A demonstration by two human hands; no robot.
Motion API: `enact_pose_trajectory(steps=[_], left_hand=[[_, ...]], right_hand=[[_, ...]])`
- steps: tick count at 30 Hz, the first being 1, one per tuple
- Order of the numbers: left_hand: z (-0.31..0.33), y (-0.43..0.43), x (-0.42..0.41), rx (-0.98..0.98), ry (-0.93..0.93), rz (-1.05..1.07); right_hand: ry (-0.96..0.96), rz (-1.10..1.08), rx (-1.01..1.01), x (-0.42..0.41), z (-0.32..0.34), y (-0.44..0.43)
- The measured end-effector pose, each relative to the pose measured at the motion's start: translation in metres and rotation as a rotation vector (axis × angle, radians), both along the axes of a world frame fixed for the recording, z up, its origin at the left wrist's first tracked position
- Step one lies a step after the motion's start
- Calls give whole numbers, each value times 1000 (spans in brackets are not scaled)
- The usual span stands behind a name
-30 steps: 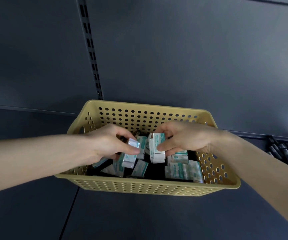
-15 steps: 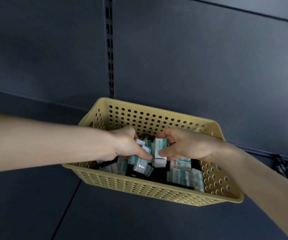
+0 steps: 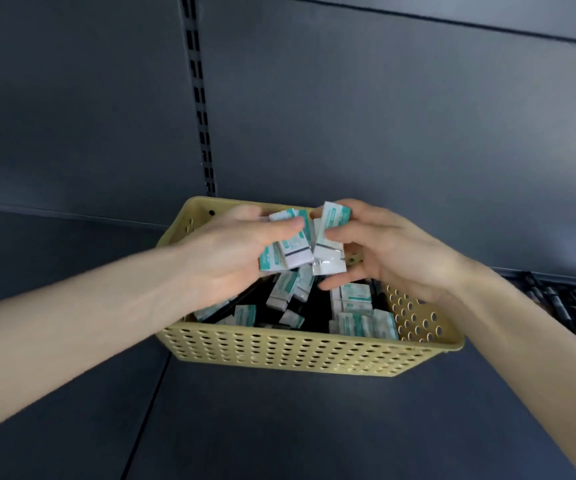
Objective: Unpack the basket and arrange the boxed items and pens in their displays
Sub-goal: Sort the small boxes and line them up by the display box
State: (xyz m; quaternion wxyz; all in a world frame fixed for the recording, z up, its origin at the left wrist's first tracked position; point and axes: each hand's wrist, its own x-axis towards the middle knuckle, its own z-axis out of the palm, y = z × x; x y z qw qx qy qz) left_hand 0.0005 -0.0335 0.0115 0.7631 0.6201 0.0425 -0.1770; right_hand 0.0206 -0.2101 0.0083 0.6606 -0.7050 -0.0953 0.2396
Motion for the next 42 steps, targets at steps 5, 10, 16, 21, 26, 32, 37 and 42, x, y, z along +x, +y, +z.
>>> enact_pose_trajectory(steps=[5, 10, 16, 21, 26, 32, 37, 42], left_hand=[[6, -13, -20, -36, -110, 68], [7, -51, -47, 80, -352, 19], [4, -129, -87, 16, -432, -172], [-12, -230, -143, -45, -371, -374], [-35, -349, -222, -106, -291, -517], [-37, -470, -279, -117, -194, -662], [-35, -562, -281, -216, -46, -716], [-47, -651, -258, -322, 68, -692]], right_hand=[[-176, -266, 129, -33, 3, -4], [-331, -446, 166, -80, 4, -27], [-419, -675, 190, -150, 5, -94], [-421, -883, 126, -233, -9, -183], [-384, -1055, 41, -330, -28, -282], [-346, -1198, 61, -404, -33, -389], [-350, -1257, 63, -412, -38, -473], [-319, -1283, 69, -384, -53, -561]])
